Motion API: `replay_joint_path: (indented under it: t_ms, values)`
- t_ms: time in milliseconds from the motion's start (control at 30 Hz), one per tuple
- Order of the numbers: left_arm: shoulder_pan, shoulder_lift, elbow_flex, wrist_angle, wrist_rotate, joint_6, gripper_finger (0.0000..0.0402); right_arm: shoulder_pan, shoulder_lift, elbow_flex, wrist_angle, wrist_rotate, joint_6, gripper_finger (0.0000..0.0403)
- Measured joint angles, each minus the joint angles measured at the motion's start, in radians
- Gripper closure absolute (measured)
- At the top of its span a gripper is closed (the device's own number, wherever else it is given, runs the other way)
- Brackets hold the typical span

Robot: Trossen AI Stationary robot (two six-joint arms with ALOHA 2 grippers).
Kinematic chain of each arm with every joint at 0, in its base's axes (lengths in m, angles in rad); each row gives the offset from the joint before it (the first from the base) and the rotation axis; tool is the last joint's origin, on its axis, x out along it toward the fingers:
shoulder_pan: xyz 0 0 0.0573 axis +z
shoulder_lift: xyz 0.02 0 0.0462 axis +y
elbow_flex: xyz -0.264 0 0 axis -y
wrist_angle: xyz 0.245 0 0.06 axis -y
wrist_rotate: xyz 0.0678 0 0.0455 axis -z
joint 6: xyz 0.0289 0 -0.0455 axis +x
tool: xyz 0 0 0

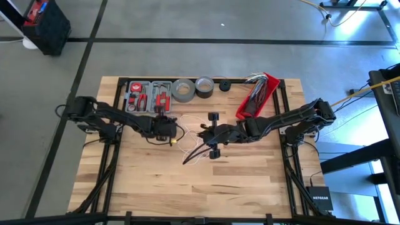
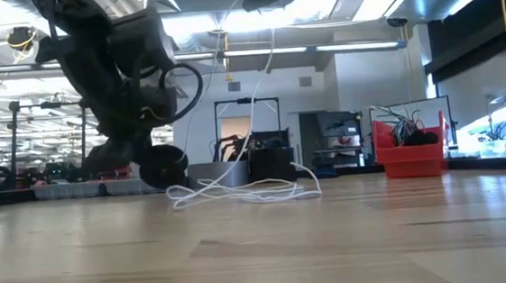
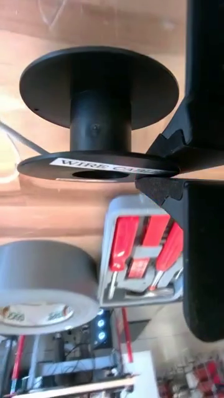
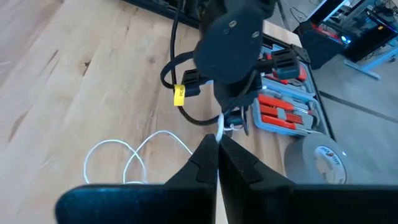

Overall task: Coil cords
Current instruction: Uncoil the white wire from the black spool

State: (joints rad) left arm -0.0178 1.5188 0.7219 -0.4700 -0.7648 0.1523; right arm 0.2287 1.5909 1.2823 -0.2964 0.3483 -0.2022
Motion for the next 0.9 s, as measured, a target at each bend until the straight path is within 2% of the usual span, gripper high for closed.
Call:
replay_joint_path:
  t_ms: [200,500,667,900]
  values:
    - [-0.013,0.012,0.000,-0.015,0.073,-0.179,0.0400,0.000,0.001,0.000,0.001,-0.001,0.015,0.0378]
    - [0.000,0.012,0.001,-0.017,0.083,-0.199,0.0395,0.000,0.013,0.000,0.005,-0.001,0.015,0.0308]
    - [0.000,0.012,0.001,-0.017,0.086,-0.197,0.0343,0.000,0.013,0.000,0.006,-0.001,0.014,0.0292]
    - [-0.025,0.002,0.004,-0.040,0.086,-0.154,0.0272,0.000,0.013,0.000,0.007,-0.001,0.012,0.0291]
